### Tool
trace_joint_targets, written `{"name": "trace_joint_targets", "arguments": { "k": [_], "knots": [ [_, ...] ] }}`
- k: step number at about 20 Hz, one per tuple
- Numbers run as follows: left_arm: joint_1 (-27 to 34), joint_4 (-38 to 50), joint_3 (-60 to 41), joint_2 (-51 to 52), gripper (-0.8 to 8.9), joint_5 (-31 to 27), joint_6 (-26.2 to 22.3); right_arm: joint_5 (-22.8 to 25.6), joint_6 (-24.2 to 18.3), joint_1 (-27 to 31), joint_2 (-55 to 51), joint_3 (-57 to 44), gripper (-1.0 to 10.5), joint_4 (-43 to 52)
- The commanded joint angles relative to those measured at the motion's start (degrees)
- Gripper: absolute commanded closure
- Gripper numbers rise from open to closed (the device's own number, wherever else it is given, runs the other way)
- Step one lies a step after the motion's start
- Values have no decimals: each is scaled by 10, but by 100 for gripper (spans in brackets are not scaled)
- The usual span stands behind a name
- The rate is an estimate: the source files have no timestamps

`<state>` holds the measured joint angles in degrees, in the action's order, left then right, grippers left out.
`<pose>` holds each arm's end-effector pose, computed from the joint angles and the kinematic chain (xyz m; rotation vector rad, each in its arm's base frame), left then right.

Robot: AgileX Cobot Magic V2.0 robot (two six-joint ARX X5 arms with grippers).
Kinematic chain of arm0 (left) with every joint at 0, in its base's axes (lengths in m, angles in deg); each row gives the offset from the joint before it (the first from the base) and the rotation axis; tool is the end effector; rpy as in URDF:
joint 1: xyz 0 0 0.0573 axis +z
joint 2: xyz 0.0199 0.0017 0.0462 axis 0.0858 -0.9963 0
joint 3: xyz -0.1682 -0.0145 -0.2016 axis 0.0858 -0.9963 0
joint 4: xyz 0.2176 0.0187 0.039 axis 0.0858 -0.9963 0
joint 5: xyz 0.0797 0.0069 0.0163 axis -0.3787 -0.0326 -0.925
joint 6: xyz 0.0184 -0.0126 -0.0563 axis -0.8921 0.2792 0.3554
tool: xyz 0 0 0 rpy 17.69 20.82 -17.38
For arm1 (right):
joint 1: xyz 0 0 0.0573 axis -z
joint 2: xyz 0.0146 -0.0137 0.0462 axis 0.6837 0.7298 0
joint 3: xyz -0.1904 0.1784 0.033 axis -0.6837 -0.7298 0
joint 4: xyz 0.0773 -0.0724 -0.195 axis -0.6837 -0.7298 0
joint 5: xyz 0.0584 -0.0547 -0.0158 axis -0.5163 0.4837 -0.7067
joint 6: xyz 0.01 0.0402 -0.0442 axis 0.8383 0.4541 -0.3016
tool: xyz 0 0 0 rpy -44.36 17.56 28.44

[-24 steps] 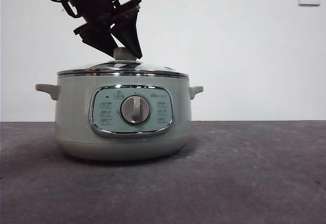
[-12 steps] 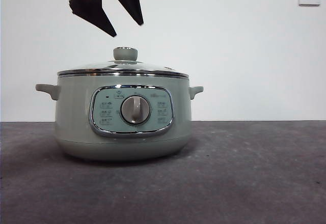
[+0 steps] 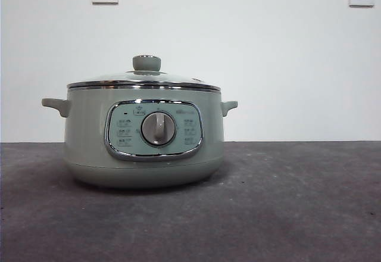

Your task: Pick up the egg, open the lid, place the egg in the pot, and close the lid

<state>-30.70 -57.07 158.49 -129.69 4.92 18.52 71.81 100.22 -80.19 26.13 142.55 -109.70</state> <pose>0.1826 -0.1074 0.4213 0.1138 0.8562 -0.8958 0.0125 0.0034 0.3630 -0.0278 0.6805 0.4245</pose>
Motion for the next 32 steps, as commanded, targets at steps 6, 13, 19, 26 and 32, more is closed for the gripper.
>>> {"name": "trace_joint_targets", "arguments": {
  "k": [6,13,19,26,32],
  "knots": [
    [-2,-16,1,69,821,2,4,0,-7,0,-2,-6,958,-14],
    [-2,-16,1,90,818,2,29,9,17,0,-2,-5,943,-13],
    [-2,-16,1,89,818,2,29,9,17,0,-2,-5,943,-13],
    [-1,2,1,87,817,-2,41,9,17,0,-2,-5,943,-13],
    [47,135,-1,118,817,-28,-27,9,17,0,-2,-5,943,-13]
  ]
}}
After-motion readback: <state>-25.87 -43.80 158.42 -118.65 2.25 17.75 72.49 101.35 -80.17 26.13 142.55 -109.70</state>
